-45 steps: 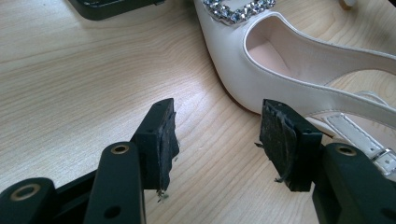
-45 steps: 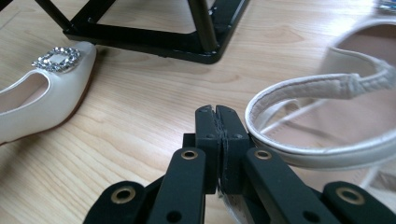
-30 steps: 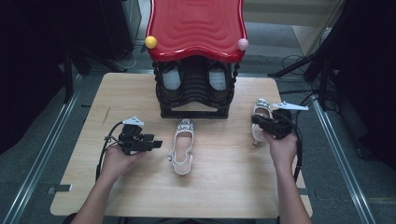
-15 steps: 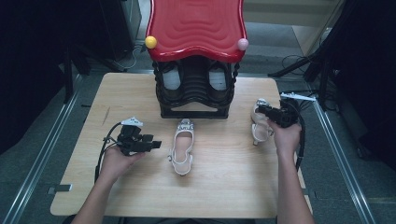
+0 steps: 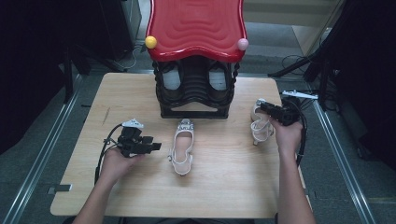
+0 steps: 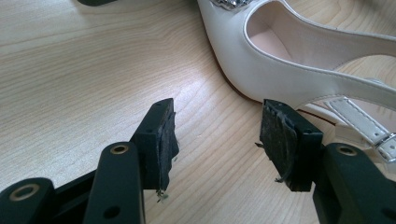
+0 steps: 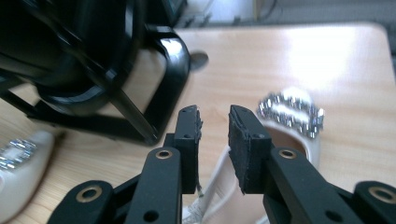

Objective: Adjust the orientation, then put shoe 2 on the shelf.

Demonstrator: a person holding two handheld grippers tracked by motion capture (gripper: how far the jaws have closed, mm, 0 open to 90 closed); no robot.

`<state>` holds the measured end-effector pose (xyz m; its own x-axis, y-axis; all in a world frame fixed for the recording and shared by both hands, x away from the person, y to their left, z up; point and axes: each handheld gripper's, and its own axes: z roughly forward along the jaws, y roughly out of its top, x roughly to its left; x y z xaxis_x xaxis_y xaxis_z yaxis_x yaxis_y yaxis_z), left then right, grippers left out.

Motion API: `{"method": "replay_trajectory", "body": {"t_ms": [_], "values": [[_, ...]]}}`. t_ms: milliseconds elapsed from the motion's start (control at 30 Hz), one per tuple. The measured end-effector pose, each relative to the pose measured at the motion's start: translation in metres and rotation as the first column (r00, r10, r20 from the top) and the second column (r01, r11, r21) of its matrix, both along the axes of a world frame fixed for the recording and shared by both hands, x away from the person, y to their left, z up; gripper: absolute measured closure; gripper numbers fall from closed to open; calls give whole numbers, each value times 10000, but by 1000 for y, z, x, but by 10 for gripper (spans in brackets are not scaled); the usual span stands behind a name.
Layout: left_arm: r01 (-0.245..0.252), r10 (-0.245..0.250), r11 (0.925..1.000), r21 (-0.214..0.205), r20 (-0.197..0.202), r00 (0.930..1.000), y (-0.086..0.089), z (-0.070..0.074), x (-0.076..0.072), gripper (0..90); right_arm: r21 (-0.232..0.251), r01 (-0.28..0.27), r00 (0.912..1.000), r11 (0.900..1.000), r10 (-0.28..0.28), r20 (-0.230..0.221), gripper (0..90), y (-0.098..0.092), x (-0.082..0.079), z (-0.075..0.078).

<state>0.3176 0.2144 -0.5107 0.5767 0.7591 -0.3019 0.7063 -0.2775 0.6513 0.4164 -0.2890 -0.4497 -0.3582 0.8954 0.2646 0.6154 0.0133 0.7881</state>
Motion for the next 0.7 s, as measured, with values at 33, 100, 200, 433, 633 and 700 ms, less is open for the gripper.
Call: {"method": "replay_trajectory", "body": {"t_ms": [33, 100, 200, 433, 633, 700], "values": [[-6, 6, 10000, -27, -10, 10000, 0, 0, 0, 456, -75, 35, 9998, 10000, -36, -175, 738, 0, 2, -4], [-46, 45, 10000, -23, -36, 10000, 1, 0, -1, 456, -212, 87, 9989, 9997, -97, -469, 728, 0, 6, -13], [-127, 127, 9999, -45, -35, 9999, 3, -1, -2, 456, -153, 101, 9965, 9998, -113, -831, 704, 1, 10, -22], [-140, 140, 9999, -23, -32, 9999, 4, -1, -3, 456, -645, -160, 9928, 9978, 81, -1198, 693, 16, 14, -35], [-149, 149, 9999, -30, -3, 9999, 4, -2, -3, 456, -898, -203, 9886, 9958, 66, -1503, 704, 22, 18, -47], [-142, 142, 9999, -40, -29, 9999, 4, -2, -4, 456, -835, -196, 9876, 9963, 63, -1568, 737, 21, 18, -48]]}}
